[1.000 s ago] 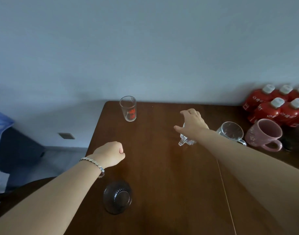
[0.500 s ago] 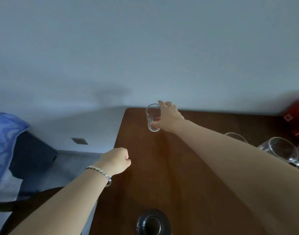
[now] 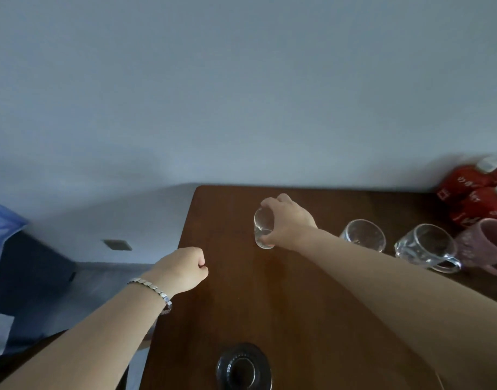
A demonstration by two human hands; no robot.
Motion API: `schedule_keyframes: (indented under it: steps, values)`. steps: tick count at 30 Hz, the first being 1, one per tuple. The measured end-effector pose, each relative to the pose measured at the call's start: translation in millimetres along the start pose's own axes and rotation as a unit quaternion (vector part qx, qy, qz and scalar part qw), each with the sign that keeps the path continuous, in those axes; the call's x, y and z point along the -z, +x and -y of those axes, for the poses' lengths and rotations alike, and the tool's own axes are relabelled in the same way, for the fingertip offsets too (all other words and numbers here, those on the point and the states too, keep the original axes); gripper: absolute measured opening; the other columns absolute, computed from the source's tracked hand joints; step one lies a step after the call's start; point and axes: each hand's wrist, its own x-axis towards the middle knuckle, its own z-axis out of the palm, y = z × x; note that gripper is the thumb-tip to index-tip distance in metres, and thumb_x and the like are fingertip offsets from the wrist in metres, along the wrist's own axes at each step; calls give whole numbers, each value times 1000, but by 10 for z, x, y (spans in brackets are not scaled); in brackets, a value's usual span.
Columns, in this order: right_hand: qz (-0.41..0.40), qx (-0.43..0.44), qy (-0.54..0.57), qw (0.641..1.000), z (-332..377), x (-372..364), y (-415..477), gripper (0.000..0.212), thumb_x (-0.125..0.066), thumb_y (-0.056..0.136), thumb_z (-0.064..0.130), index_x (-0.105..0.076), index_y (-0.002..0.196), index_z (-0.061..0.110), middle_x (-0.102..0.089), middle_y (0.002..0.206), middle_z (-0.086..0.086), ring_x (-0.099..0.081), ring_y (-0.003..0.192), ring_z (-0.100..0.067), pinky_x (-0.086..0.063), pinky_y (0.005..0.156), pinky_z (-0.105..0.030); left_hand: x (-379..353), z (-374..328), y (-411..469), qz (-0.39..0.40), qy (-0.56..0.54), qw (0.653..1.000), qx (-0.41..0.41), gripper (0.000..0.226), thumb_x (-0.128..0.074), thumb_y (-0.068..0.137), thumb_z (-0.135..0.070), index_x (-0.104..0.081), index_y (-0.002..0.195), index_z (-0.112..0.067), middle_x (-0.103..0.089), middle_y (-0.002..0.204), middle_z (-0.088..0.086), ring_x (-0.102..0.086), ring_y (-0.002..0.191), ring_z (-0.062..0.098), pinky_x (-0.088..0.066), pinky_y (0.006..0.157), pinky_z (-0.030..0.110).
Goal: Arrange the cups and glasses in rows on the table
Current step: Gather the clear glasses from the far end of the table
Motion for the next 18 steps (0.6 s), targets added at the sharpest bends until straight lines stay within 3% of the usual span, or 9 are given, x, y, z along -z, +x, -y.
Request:
schedule_keyframes:
  steps: [2,6,10,18]
  values:
    - [9,-5,2,1000,-161,87,-341,69,-73,71,37,-44,133,31,-45,126,4,-53,115,-20,-46,89,-31,75,-169,-105,-8,8,1000,-11,20,-46,96,-28,-58,108,-16,-65,106,1,-61,98,19,-48,88,30]
    - [38,-43,15,998,-601,348,-1072,74,-77,67,39,-43,133,32,-46,125,7,-55,111,-16,-48,88,-32,155,-631,-407,-19,12,998,-54,10,-47,93,-24,-52,86,-19,-56,89,2,-52,80,20,-42,72,26]
    - [46,-79,7,996,-1131,595,-1787,76,-78,66,36,-43,134,36,-46,126,7,-55,110,-16,-51,87,-31,91,-1235,-803,6,-2,996,-87,19,-48,94,-28,-61,103,-18,-62,104,-1,-59,96,18,-48,89,31]
    - [37,-155,3,987,-2424,1030,-2952,76,-78,68,33,-42,136,32,-46,121,6,-55,107,-14,-53,86,-30,-504,-2692,-1432,65,28,987,-145,21,-50,93,-32,-60,105,-19,-60,100,-3,-58,89,17,-46,79,28]
